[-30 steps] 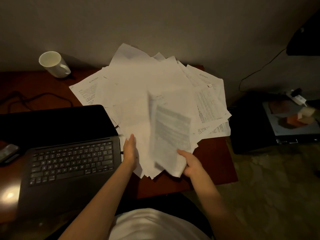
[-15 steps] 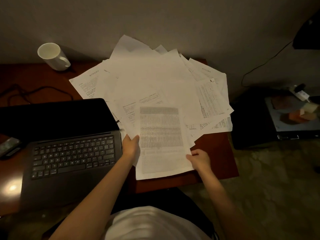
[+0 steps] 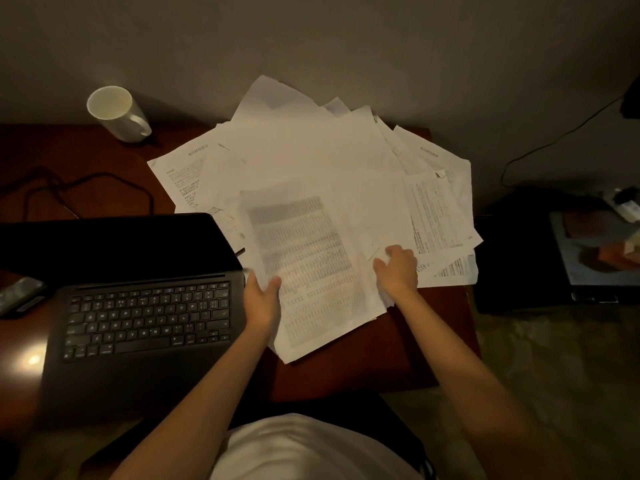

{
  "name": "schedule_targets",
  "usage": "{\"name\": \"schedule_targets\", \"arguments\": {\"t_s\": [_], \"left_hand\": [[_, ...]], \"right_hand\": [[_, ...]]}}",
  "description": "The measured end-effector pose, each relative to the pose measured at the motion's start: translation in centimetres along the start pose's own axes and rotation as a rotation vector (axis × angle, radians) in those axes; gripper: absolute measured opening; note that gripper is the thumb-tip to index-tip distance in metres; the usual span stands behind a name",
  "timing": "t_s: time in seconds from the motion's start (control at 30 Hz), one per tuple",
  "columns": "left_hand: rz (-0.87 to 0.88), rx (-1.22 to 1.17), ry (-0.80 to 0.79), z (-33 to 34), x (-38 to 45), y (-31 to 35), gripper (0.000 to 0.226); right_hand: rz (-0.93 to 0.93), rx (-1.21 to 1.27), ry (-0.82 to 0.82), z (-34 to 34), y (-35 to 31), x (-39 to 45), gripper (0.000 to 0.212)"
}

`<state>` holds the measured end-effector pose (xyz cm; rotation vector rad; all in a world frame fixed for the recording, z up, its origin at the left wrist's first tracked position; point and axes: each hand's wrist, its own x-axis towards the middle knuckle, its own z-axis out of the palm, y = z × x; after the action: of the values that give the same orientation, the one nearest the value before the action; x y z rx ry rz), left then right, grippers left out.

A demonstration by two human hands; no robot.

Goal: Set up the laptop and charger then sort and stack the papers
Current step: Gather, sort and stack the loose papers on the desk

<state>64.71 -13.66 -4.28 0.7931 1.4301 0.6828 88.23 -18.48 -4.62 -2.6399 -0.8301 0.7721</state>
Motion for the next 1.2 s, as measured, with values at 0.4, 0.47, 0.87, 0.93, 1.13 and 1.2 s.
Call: {"name": "schedule_targets", "arguments": {"t_s": [0.4,0.47,0.87,0.93,1.13,1.2], "left_hand": [[0.052,-0.120,0.036,2.6,2.6,2.1,0.042],[0.034,-0.134,0.032,2.9,2.9,1.9,0.043],[0.025,-0.137,0.044,2.8,3.1,1.0,0.037],[0.018,-0.129,0.062,2.8,2.9,0.7,0.036],[0.006,-0.087,0.068,2.6,2.5,-0.4,0.038],[-0.020,-0.082,0.061,2.7,2.4,-0.4,0.040]], "right_hand": [[0.306,0.418,-0.132,-4.8,-1.2,9.2,0.089],[0.270,0.384,-0.264,-5.2,-1.2,9.7,0.086],[0.039,0.435,0.347,-11.7,-2.6,8.4,0.035],[0.062,0.595,0.464,-13.0,-2.9,7.7,0.035],[0.332,1.092,0.595,-14.3,-2.6,4.9,0.036],[0.440,1.200,0.541,-13.4,-2.2,3.5,0.036]]}}
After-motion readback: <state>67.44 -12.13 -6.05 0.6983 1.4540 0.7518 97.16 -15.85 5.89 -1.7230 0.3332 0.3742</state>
